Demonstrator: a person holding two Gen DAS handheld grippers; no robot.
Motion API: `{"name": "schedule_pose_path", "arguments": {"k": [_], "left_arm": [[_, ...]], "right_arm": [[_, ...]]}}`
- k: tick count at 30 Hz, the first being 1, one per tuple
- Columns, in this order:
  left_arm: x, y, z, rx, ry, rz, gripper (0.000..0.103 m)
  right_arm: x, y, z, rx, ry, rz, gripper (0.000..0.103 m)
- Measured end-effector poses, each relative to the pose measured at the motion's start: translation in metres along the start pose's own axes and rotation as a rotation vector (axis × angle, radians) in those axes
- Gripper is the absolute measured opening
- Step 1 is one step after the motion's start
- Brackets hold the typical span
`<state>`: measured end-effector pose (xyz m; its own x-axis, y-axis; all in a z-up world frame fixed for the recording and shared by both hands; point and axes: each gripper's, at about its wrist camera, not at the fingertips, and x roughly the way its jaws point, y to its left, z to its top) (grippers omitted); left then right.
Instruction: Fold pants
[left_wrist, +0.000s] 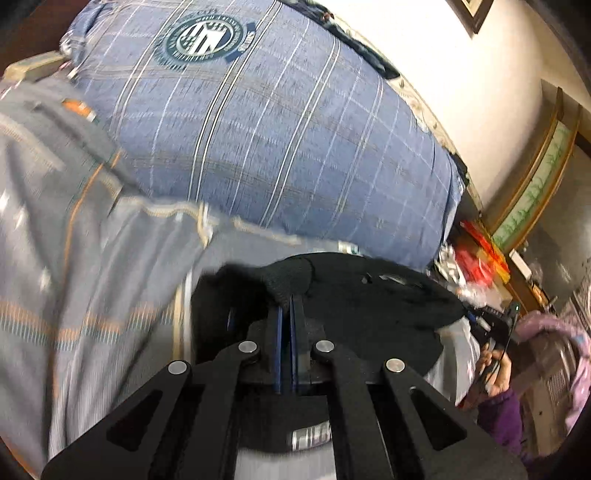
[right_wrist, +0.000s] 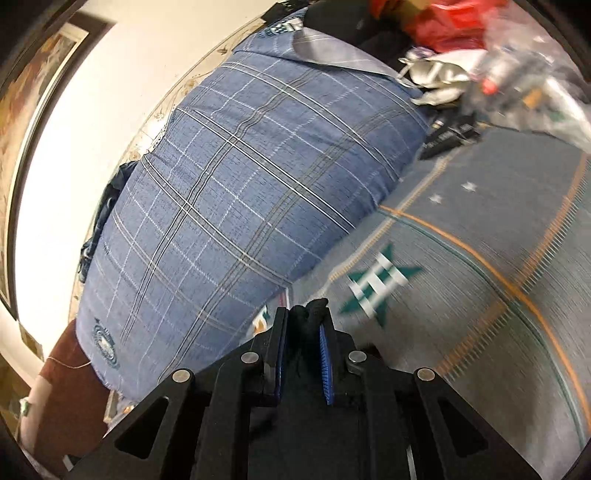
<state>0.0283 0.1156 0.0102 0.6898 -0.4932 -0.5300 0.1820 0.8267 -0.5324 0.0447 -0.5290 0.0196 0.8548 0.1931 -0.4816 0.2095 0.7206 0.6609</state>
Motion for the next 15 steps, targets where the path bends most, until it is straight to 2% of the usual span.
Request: {"name": "schedule_pose_path", "arguments": {"k": [3,4,5,7,9,11,14,15], "left_arm": [[-0.008,0.004,-0.038,0.015,0.071,0.013,0.002],[-0.007,0.006,-0.049,0.016,0.105,0.035,0.002],[-0.004,0.009,-0.059,0.016,0.148,0.061,0.002],[-0.003,0.011,-0.067,0.025,0.183,0.091,0.002],[-0.008,0.009,-0.063,0.026,0.17,0.076,0.002],[-0.017,0.006,-0.054,0.022,0.11,0.057,0.003],[-0.022,0.001,-0.047,0.011,0.03,0.048,0.003],[-0.021,-0.002,-0.044,0.011,0.009,0.042,0.003]], "right_arm": [[-0.022,-0.017,-0.012,-0.002,0.014,-0.01,0.016],[-0.028,-0.023,-0.016,-0.002,0.031,-0.01,0.021],[-0.032,-0.029,-0.019,0.002,0.051,-0.016,0.021],[-0.041,-0.045,-0.025,0.027,0.077,-0.086,0.032],[-0.051,-0.06,-0.024,0.062,0.057,-0.145,0.04],[-0.062,-0.07,-0.021,0.097,0.0,-0.177,0.04],[-0.063,-0.064,-0.022,0.061,-0.017,-0.159,0.041],[-0.056,-0.057,-0.023,0.029,-0.005,-0.154,0.045]]}}
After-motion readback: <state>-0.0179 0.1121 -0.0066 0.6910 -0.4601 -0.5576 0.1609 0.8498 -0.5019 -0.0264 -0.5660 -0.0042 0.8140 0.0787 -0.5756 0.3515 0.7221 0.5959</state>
